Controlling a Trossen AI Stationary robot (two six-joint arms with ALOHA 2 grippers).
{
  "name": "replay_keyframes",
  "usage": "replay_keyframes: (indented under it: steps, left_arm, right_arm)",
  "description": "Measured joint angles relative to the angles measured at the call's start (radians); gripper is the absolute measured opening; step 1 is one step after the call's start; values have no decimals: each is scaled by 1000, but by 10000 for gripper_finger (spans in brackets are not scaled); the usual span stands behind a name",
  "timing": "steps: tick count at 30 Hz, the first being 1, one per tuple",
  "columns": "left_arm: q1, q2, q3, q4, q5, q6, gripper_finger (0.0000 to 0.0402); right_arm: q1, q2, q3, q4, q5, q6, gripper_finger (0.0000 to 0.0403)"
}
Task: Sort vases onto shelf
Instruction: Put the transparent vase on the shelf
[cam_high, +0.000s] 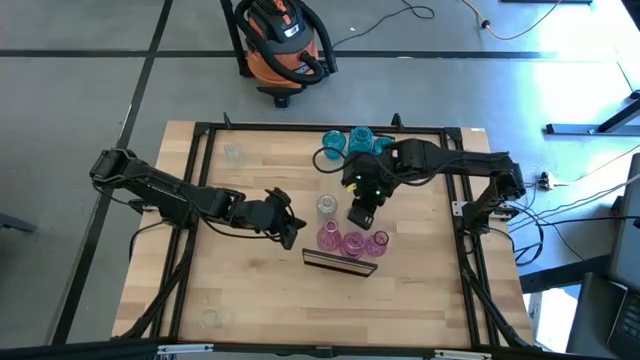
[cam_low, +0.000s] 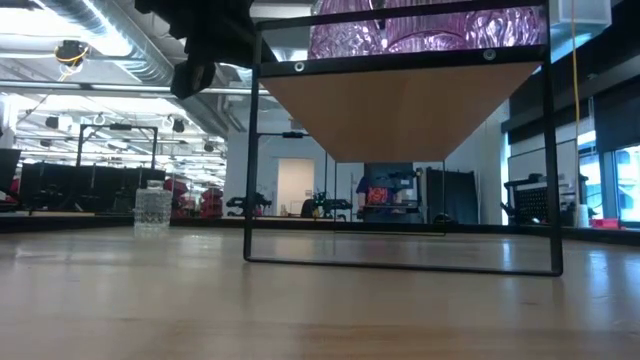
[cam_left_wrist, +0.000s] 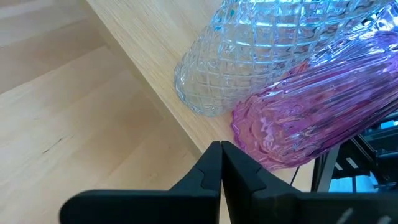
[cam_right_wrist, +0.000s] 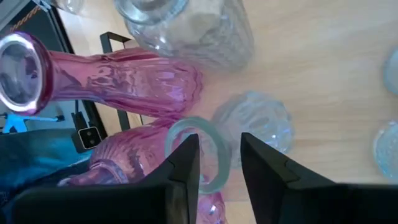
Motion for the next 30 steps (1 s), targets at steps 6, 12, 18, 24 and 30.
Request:
replay_keyframes:
  steps: [6, 12, 18, 24, 30]
  left_arm:
    - [0, 0, 0, -4, 0, -1, 0]
    - [0, 0, 0, -6, 0, 0, 0]
    - [0, 0, 0, -14, 0, -1, 0]
    - [0, 0, 0, -14, 0, -1, 0]
    - [0, 0, 0, -14, 0, -2, 0]
  right_arm:
    - [0, 9, 0, 28, 6, 0, 107]
    - [0, 8, 0, 25, 10, 2, 108]
    - [0, 8, 0, 26, -25, 23, 108]
    - [0, 2, 0, 63, -51, 24, 108]
    - [-31, -12, 0, 66, -45, 27, 108]
